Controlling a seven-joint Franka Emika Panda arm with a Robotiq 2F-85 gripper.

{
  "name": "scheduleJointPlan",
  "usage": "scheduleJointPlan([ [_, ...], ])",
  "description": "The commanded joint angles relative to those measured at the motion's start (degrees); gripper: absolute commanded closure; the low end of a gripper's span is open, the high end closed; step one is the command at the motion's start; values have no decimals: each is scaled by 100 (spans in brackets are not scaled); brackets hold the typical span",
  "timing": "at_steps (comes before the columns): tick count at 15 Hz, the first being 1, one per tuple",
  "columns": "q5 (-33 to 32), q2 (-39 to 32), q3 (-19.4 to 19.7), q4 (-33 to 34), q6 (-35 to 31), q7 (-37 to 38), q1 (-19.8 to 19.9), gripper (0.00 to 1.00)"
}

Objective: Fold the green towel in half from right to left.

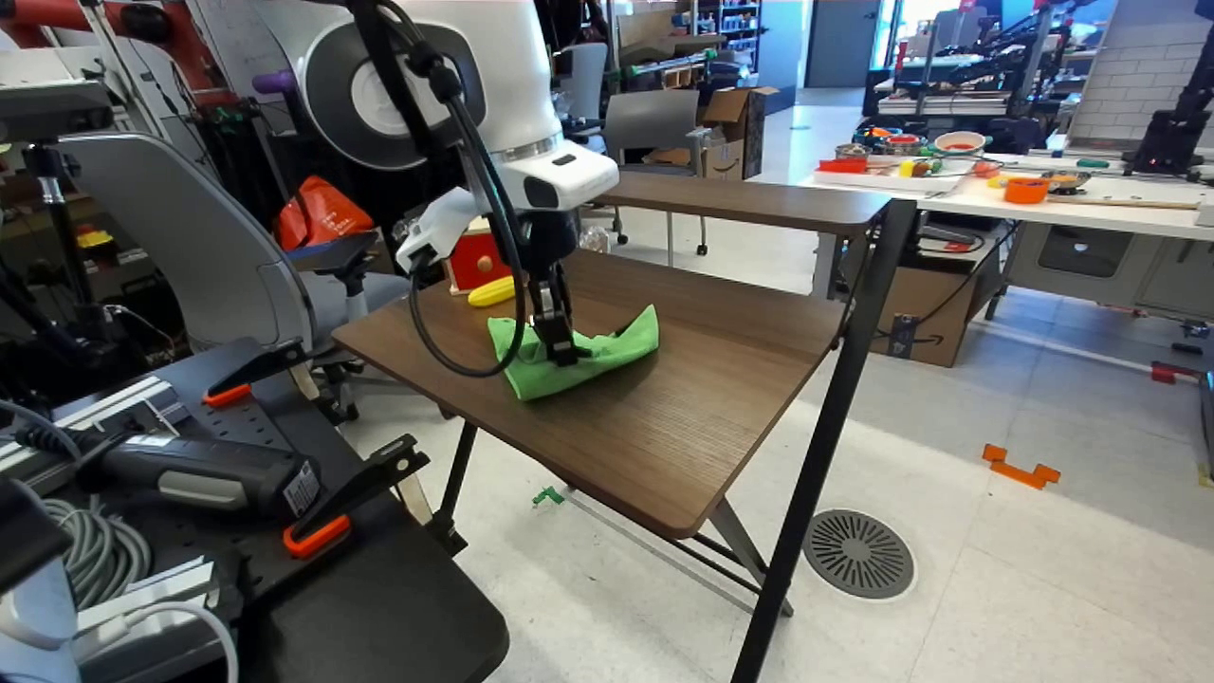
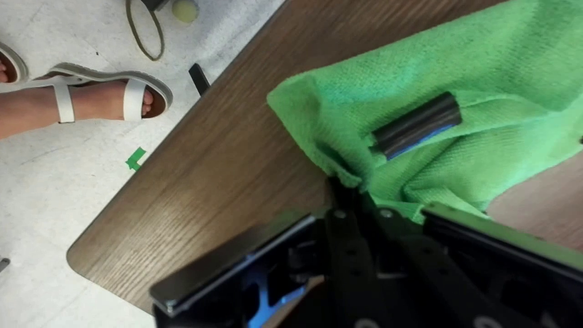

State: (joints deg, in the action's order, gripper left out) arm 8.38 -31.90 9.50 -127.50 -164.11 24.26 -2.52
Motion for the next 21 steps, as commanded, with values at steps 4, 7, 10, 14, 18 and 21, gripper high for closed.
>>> scheduleJointPlan([
  [4,10,208,-170,303,200,183,-508,99],
  [7,23,-50,-334,560,159,246,-701,99],
  [10,19,-358,-418,681,138,310,-872,99],
  [14,18,-722,-367,699,92,366,-1038,99],
  [18,-5,-633,-309,533,57,300,-1091,69],
  [21,75,-42,-338,221,114,284,-1004,49],
])
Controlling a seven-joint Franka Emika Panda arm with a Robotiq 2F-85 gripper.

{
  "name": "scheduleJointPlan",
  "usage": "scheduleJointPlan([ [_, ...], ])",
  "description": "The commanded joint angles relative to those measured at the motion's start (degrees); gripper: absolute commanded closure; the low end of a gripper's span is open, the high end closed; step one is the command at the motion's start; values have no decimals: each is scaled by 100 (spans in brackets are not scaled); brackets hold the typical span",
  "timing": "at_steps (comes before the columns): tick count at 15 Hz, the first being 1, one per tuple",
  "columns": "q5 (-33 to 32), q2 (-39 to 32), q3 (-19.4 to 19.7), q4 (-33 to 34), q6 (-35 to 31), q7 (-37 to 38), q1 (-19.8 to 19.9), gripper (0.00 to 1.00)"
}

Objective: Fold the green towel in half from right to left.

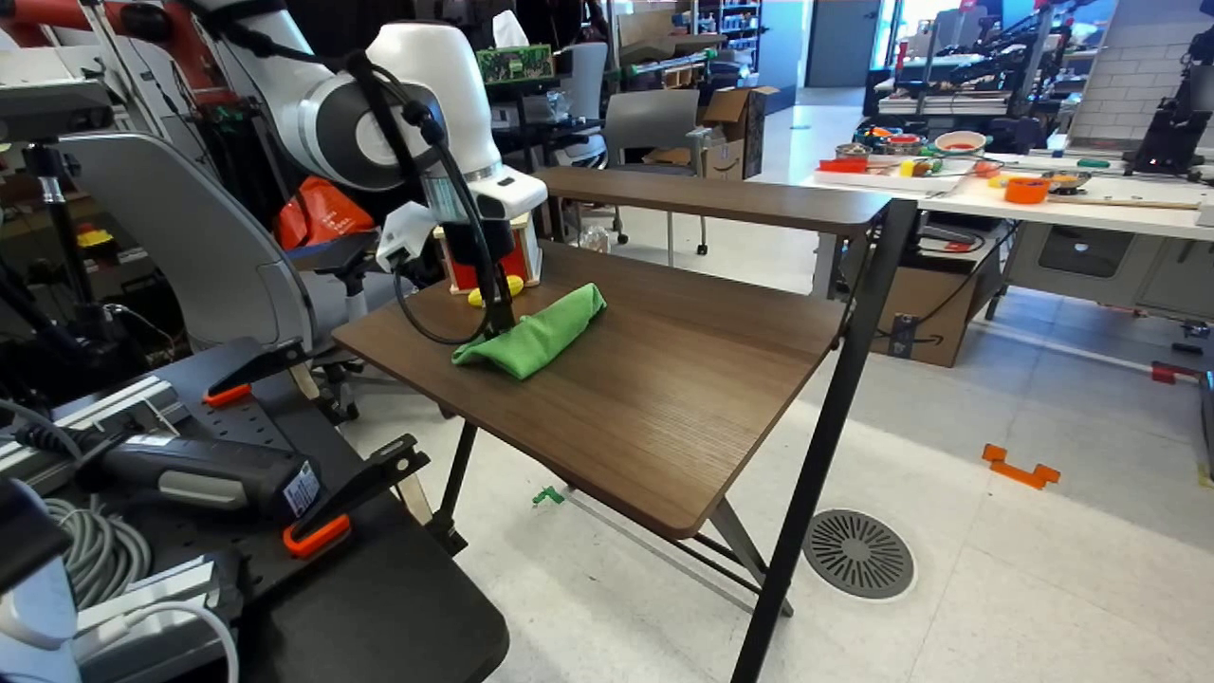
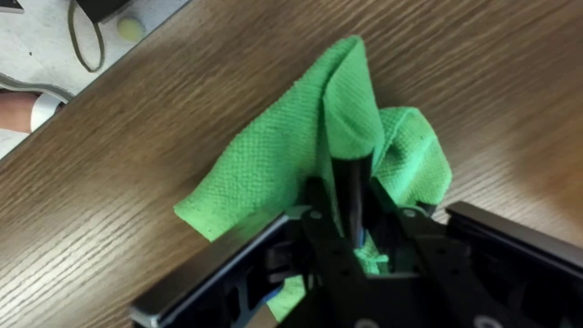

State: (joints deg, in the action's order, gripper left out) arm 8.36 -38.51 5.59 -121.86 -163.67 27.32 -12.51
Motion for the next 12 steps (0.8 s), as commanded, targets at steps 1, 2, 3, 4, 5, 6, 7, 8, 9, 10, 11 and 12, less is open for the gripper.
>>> scheduleJointPlan([
  [1,13,921,132,-479,234,-11,-45,42],
  [2,-80,1135,276,-567,285,58,-126,35],
  [3,-181,1409,427,-697,337,138,-197,27],
  [4,-220,1660,471,-794,449,146,-166,20],
  [5,-296,1843,548,-876,558,181,-153,12],
  [6,-455,1973,609,-901,819,159,-124,5],
  [7,-290,1517,342,-587,507,75,64,22],
  [8,-397,1717,382,-678,666,95,96,15],
  [9,-445,1844,399,-753,738,100,117,6],
  [10,-472,1905,403,-807,746,103,124,5],
  [11,-480,1916,402,-838,747,107,122,5],
  [12,-482,1912,403,-854,747,108,120,5],
])
